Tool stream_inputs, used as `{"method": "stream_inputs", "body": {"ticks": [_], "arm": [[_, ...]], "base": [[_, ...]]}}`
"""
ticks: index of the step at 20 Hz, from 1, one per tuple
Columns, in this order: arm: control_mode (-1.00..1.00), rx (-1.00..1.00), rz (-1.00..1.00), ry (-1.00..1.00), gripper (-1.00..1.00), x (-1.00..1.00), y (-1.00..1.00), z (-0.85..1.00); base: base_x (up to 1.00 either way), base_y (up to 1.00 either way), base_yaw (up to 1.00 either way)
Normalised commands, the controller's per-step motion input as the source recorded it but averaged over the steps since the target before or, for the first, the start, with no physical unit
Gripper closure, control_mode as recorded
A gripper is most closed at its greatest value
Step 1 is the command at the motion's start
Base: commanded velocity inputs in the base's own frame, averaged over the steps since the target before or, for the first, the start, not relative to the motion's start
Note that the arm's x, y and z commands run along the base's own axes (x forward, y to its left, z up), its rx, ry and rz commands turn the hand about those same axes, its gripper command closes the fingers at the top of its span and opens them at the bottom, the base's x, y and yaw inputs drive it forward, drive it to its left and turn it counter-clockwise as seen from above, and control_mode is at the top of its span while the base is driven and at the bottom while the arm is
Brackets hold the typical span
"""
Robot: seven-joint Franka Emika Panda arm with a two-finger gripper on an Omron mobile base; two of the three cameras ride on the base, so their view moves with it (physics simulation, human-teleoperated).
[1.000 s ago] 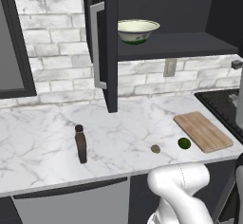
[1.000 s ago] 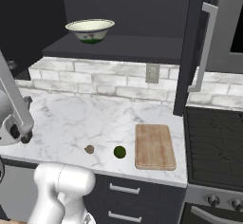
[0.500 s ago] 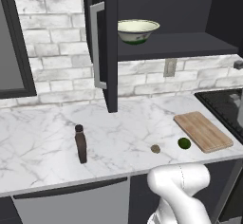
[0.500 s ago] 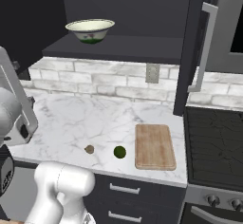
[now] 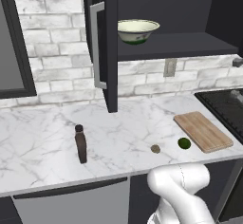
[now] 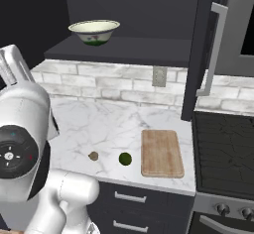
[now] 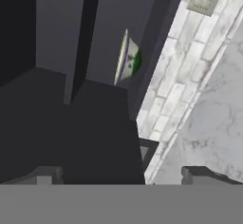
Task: Open the cabinet. Place the bowl and condiment on the counter. Then place the lime and garlic on the cutting board.
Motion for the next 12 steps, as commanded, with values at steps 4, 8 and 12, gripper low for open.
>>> {"method": "stream_inputs", "body": {"ticks": [4,8,12], "arm": [[-1.0,-0.23,0.14,0.12,-1.0,0.13,0.0,0.26],[-1.0,-0.24,0.13,0.02,-1.0,0.23,0.0,0.11],[-1.0,-0.18,0.12,0.0,-1.0,0.23,-0.02,0.01]], "base": [[0.0,0.0,0.0],[0.0,0.0,0.0],[0.0,0.0,0.0]]}}
